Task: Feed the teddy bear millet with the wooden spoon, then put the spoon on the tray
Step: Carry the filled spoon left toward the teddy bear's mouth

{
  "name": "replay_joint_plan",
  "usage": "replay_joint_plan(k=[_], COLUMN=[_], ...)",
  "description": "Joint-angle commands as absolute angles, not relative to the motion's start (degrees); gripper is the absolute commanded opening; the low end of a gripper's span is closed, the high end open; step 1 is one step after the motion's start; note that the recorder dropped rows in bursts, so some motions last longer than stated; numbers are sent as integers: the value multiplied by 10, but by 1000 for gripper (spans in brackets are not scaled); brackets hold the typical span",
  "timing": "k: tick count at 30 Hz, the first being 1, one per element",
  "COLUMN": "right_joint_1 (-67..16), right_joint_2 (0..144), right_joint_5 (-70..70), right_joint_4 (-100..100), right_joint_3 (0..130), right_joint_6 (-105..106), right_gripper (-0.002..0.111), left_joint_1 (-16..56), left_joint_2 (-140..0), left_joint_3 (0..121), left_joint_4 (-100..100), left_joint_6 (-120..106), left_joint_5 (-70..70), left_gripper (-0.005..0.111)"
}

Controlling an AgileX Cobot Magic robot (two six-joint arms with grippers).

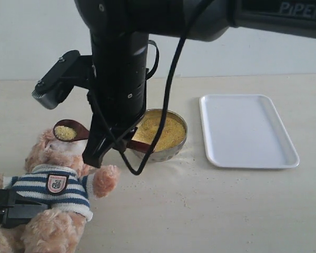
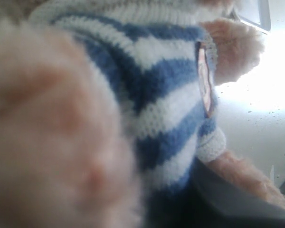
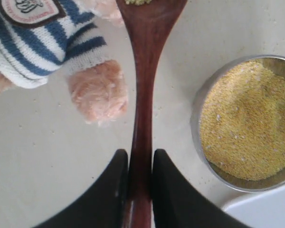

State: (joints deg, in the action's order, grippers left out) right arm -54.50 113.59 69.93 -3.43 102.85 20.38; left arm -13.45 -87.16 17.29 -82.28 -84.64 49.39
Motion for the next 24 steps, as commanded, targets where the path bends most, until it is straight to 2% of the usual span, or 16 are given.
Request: replay_joint_plan(k=[1,16,24], right_joint_1=[-560,-565,-625], right_joint_2=[1151,1186,1188], right_joint_5=[684,630,635], right_joint_4=[-55,-89,-220], right_joint_3=[1033,1033,1033], right_joint_6=[203,199,195], right_gripper=[14,14,14], left_joint_1=[-135,-135,-135], left_joint_2=[-871,-871,-871], left_joint_3=[172,172,172], left_joint_4=[-827,-827,-827], left_joint_6=[-851,-851,-851], left_joint_5=[508,505,505], left_gripper=[7,7,7])
